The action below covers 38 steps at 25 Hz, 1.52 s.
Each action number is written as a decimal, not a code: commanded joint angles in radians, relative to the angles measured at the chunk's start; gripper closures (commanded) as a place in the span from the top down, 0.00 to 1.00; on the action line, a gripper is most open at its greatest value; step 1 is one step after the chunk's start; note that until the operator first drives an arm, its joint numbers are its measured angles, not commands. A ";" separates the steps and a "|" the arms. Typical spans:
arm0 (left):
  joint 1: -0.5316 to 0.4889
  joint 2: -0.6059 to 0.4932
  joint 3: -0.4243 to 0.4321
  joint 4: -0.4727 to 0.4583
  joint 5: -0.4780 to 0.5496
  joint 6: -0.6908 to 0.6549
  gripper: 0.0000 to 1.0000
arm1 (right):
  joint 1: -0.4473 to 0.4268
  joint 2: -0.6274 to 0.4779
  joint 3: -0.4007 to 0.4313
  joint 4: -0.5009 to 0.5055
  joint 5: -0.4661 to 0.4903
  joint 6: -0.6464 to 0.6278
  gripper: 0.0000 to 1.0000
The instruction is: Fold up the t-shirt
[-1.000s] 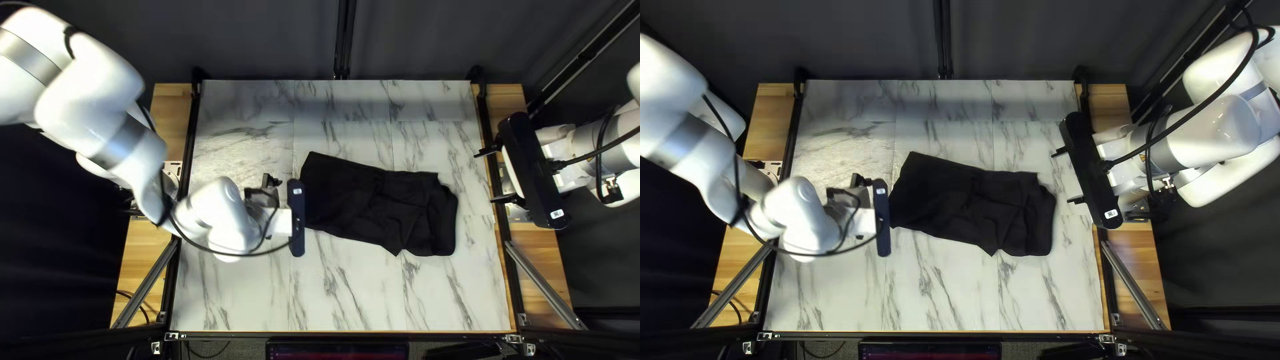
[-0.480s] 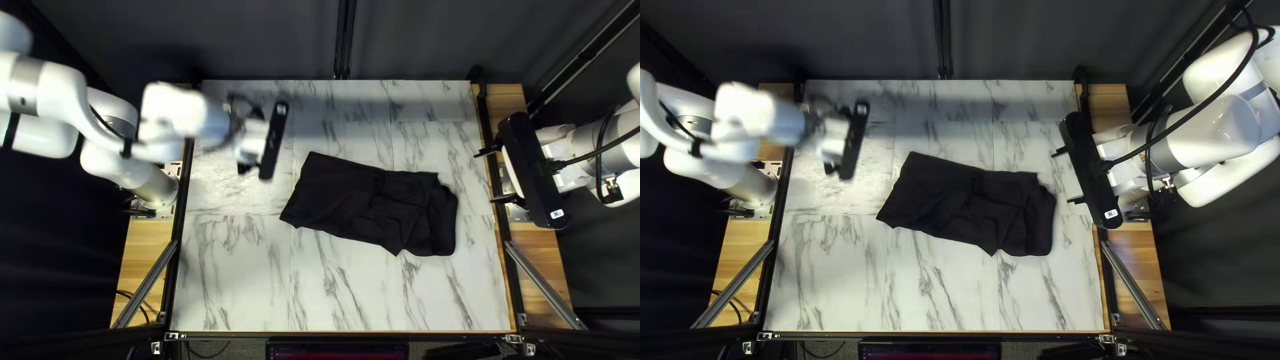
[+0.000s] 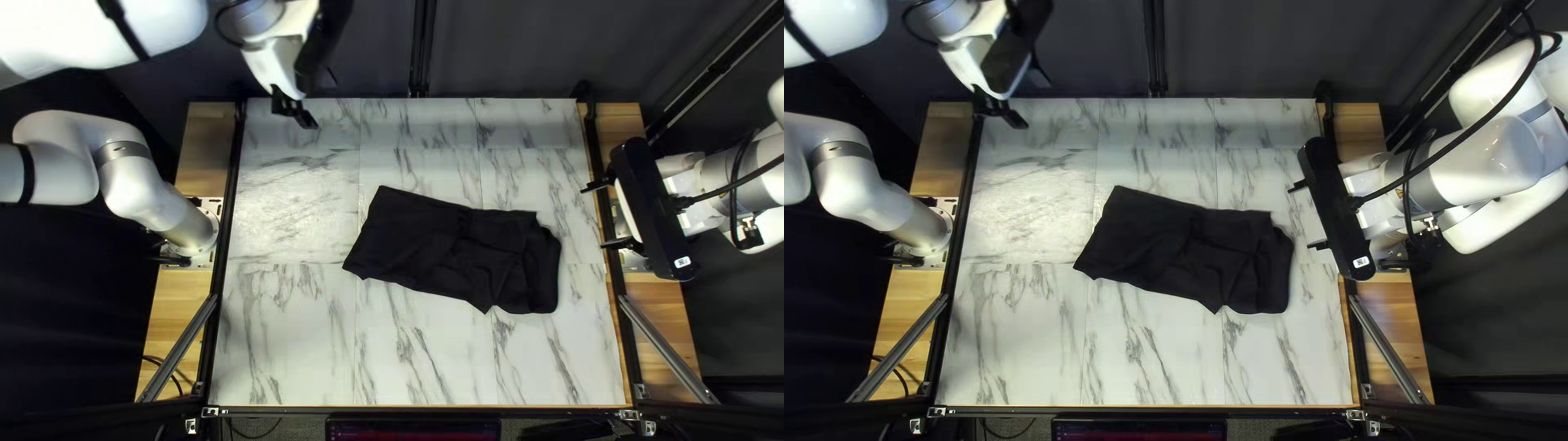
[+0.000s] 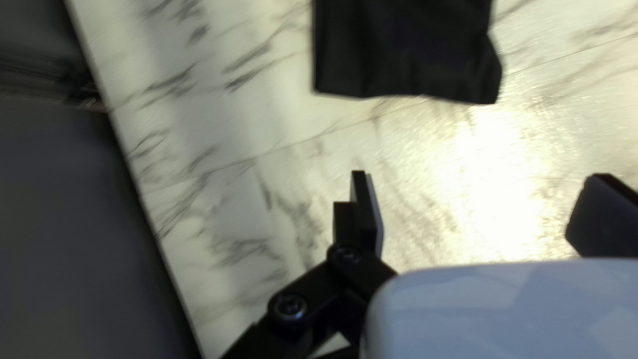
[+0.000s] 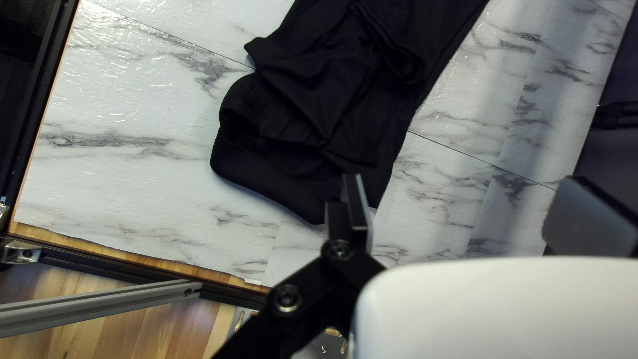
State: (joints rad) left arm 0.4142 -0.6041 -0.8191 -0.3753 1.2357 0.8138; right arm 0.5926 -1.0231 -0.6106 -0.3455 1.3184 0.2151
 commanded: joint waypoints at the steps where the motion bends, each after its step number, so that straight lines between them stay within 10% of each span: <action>1: -0.001 0.000 0.002 -0.001 -0.002 0.000 1.00 | 0.000 0.000 0.000 0.000 0.000 0.000 1.00; 12: -0.009 0.022 0.002 -0.011 -0.016 0.008 1.00 | 0.000 0.000 0.000 0.000 0.000 0.000 1.00; 25: -0.141 0.661 -0.129 -0.089 -0.361 0.084 1.00 | 0.000 0.000 0.000 0.000 0.000 0.000 1.00; 38: -0.055 0.975 -0.385 -0.067 -0.172 0.196 1.00 | 0.000 0.000 0.000 0.000 0.000 0.000 1.00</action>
State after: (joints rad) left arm 0.3492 0.3435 -1.1798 -0.4369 1.0298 0.9797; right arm 0.5926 -1.0231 -0.6106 -0.3455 1.3184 0.2151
